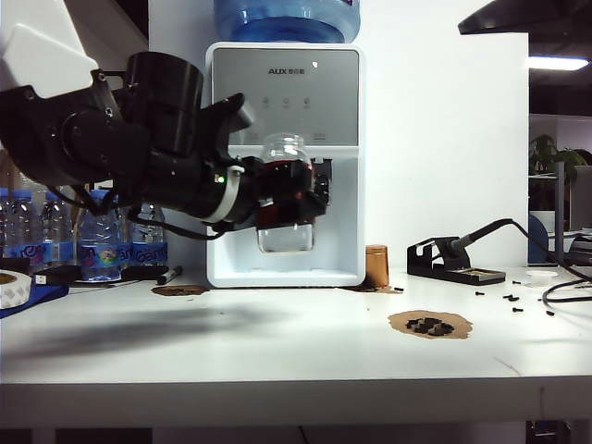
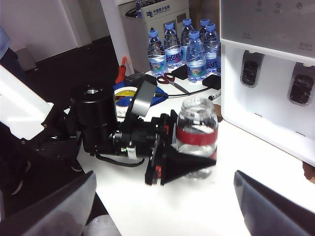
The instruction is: Pick up the water bottle with two loops of red belts, then reach the front water dispenser and gently press the gray-black baffle horizontally to get a little water.
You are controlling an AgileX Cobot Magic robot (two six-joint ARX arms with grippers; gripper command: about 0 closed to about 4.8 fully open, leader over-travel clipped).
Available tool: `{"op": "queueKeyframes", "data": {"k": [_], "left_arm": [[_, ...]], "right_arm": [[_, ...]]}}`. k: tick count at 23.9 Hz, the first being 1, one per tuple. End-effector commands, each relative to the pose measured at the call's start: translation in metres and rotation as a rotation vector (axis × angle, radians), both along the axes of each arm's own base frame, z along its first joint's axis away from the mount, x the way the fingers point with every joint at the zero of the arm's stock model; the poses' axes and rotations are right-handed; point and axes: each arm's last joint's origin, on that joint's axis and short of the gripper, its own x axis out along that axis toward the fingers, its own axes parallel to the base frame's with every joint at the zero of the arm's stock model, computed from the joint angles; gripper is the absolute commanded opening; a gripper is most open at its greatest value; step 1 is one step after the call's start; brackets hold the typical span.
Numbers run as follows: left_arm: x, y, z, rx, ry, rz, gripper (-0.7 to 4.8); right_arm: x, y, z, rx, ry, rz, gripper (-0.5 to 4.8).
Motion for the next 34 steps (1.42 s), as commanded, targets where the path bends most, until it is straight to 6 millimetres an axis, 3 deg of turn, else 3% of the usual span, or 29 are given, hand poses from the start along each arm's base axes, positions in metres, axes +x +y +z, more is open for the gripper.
{"op": "queueKeyframes", "data": {"k": [1,11,19,28,34], "left_arm": [[0.001,-0.003,-0.001,-0.052,0.008,0.048,-0.05],[0.003,-0.007,-0.047,-0.030,0.023,0.046,-0.05],[-0.011,0.002,-0.059,0.009,-0.009,0.012,-0.05],[-0.013,0.004,-0.065,0.036,0.034,0.020,-0.05],[-0.017,0.006,-0.085,0.084,0.046,0.015,-0.05]], "right_arm": [[-0.001,0.001,0.002,0.007,-0.009,0.011,4.79],[-0.001,0.001,0.002,0.007,-0.013,0.012,4.79],[-0.002,0.006,0.002,0.008,-0.014,0.042,4.79],[-0.004,0.013,0.002,0.001,-0.019,0.071,4.79],[-0.004,0.013,0.002,-0.006,-0.019,0.054,4.79]]}}
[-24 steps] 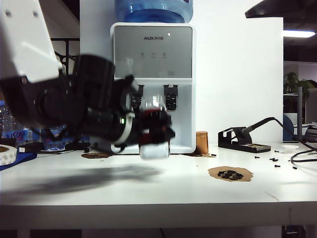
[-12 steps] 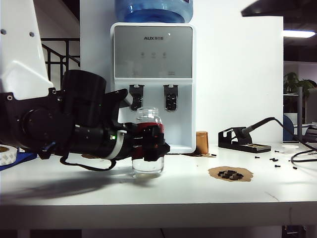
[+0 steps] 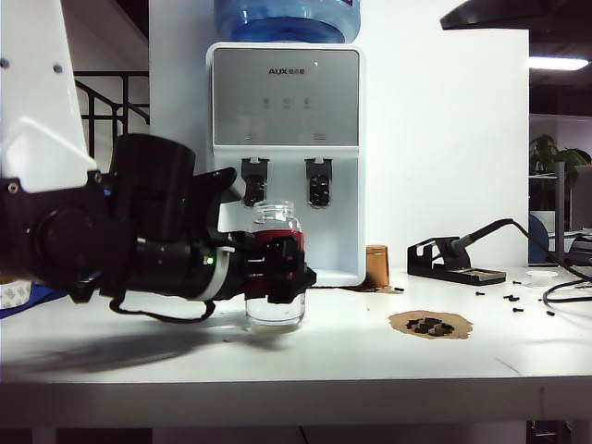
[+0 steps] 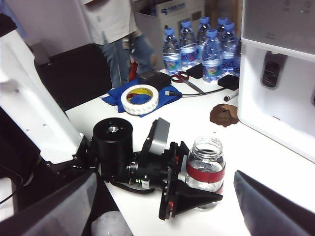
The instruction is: Pick up the water bottle with two loops of red belts, then reach the front water dispenser and gently press the gray-black baffle horizontally to get a little water.
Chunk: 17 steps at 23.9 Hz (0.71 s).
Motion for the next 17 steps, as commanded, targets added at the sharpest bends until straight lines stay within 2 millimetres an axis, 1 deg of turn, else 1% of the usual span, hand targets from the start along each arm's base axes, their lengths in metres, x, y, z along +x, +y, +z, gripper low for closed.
{"op": "queueKeyframes", "data": {"k": [1,3,11,17], "left_arm": [[-0.002,0.002,-0.018,0.060,0.020,-0.007,-0.05],[-0.004,0.006,-0.024,0.074,0.022,-0.004,-0.05],[-0.007,0.009,-0.028,0.099,0.027,-0.005,-0.05],[-0.008,0.011,-0.037,0.157,0.021,-0.010,-0.05]], "right_arm": [[0.000,0.000,0.002,0.001,-0.013,0.000,4.79],[-0.001,0.000,0.002,-0.007,-0.014,-0.021,4.79],[-0.001,-0.001,0.002,-0.008,-0.013,-0.023,4.79],[-0.001,-0.001,0.002,-0.008,-0.013,-0.023,4.79]]}}
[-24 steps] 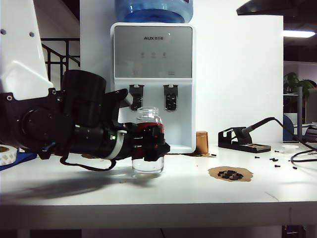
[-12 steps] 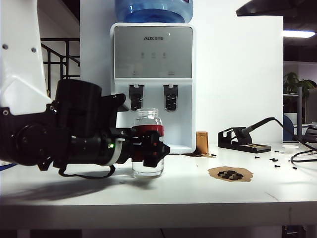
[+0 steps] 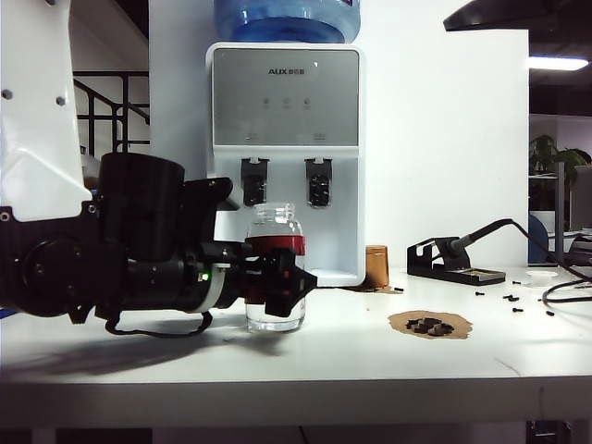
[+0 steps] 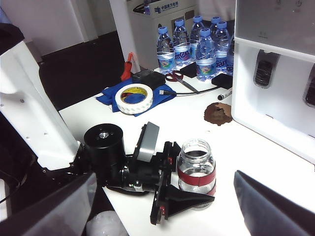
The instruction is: Pick up the water bottle with two loops of red belts, then reach the front water dispenser and gently press the gray-black baffle horizontally to get a little water.
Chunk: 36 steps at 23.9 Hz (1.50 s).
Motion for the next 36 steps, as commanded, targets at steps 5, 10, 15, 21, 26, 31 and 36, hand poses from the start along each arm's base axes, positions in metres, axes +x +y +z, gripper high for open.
{"op": "queueKeyframes", "data": {"k": [5,10,15,21,26,31,36], "left_arm": [[-0.005,0.008,-0.023,0.122,0.099,0.049,0.01],[-0.003,0.011,-0.023,0.121,0.094,0.071,1.75],[-0.002,0.011,-0.022,0.117,0.087,0.073,3.39],[-0.002,0.011,-0.021,0.110,0.077,0.071,4.75],[-0.004,0.009,-0.020,0.091,0.083,-0.025,4.79],[-0.006,0.012,-0.021,0.090,0.085,-0.060,4.79],[-0.037,0.031,-0.025,0.102,0.000,-0.144,4.79]], "right_arm": [[0.000,0.000,0.002,0.006,-0.004,-0.002,4.79],[0.000,0.000,0.002,0.008,-0.002,-0.003,4.79],[0.000,0.000,0.002,0.008,-0.003,-0.003,4.79],[-0.001,0.000,0.003,0.015,0.003,-0.006,4.79],[-0.008,-0.001,0.008,0.020,-0.022,-0.005,4.79],[-0.015,-0.003,0.010,0.018,-0.019,-0.007,4.79],[-0.024,-0.005,0.011,0.006,0.005,-0.023,4.79]]}}
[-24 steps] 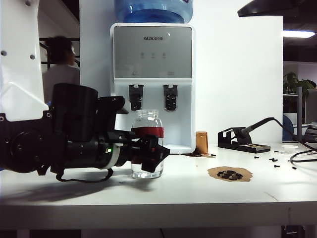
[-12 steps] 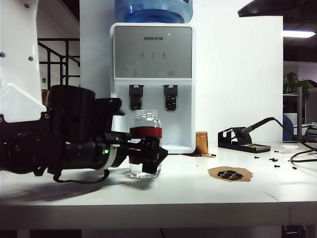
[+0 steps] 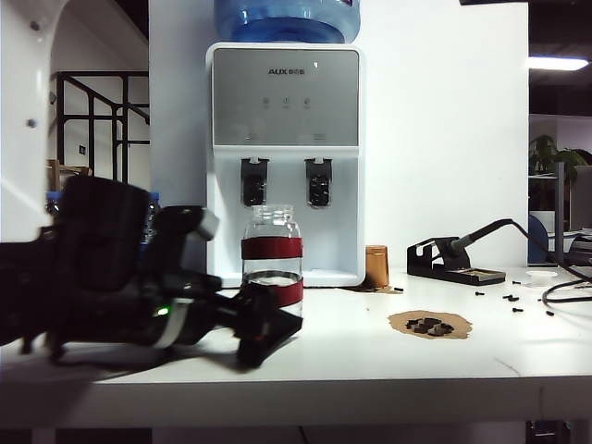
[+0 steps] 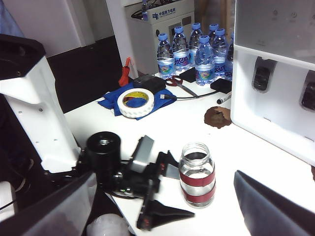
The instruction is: Pick up the water bottle with two loops of red belts, then reach the front water dispenser and gently press the gray-black baffle horizontally to get a little water.
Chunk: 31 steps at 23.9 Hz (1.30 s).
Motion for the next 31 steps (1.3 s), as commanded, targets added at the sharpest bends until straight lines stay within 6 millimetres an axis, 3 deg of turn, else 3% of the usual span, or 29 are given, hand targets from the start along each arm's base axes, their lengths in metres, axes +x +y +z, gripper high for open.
{"op": "queueKeyframes", "data": {"k": [1,4,10,13,15,18,19,20,21,22,24,27,31], "left_arm": [[-0.018,0.010,-0.004,0.072,-0.047,-0.044,4.79],[-0.035,0.028,-0.004,0.132,-0.027,-0.010,4.79],[-0.029,0.062,-0.004,0.171,-0.009,0.194,4.73],[-0.014,0.098,0.006,0.178,-0.035,0.405,1.06],[-0.008,0.115,0.022,0.165,-0.081,0.508,-0.07],[-0.010,0.128,0.053,0.144,-0.172,0.664,-0.05],[-0.017,0.131,0.071,0.126,-0.226,0.743,-0.05],[-0.030,0.134,0.093,0.092,-0.290,0.788,-0.05],[-0.047,0.137,0.110,0.057,-0.346,0.793,-0.05],[-0.056,0.138,0.117,0.040,-0.374,0.796,-0.05],[-0.092,0.145,0.135,0.003,-0.434,0.842,-0.05],[-0.123,0.153,0.142,0.009,-0.424,0.921,-0.05],[-0.150,0.158,0.147,0.041,-0.315,0.943,-0.05]], "right_arm": [[-0.005,-0.001,0.000,-0.004,0.020,-0.004,4.79],[-0.008,-0.002,0.000,-0.010,0.033,-0.005,4.79],[-0.012,-0.002,0.002,-0.010,0.021,-0.005,4.79],[-0.015,-0.003,0.001,-0.014,0.039,-0.005,4.79],[-0.020,-0.004,0.004,-0.014,0.024,-0.003,4.79],[-0.033,-0.006,0.011,-0.014,-0.043,0.001,3.25],[-0.039,-0.008,0.014,-0.010,-0.065,0.000,2.99],[-0.047,-0.009,0.017,-0.011,-0.081,-0.008,2.38],[-0.054,-0.011,0.018,-0.031,-0.097,-0.029,0.76],[-0.057,-0.013,0.018,-0.049,-0.108,-0.049,0.22],[-0.063,-0.015,0.014,-0.081,-0.116,-0.108,0.03],[-0.073,-0.019,0.000,-0.105,-0.127,-0.196,-0.03],[-0.086,-0.025,-0.026,-0.006,-0.179,-0.354,-0.03]]}}
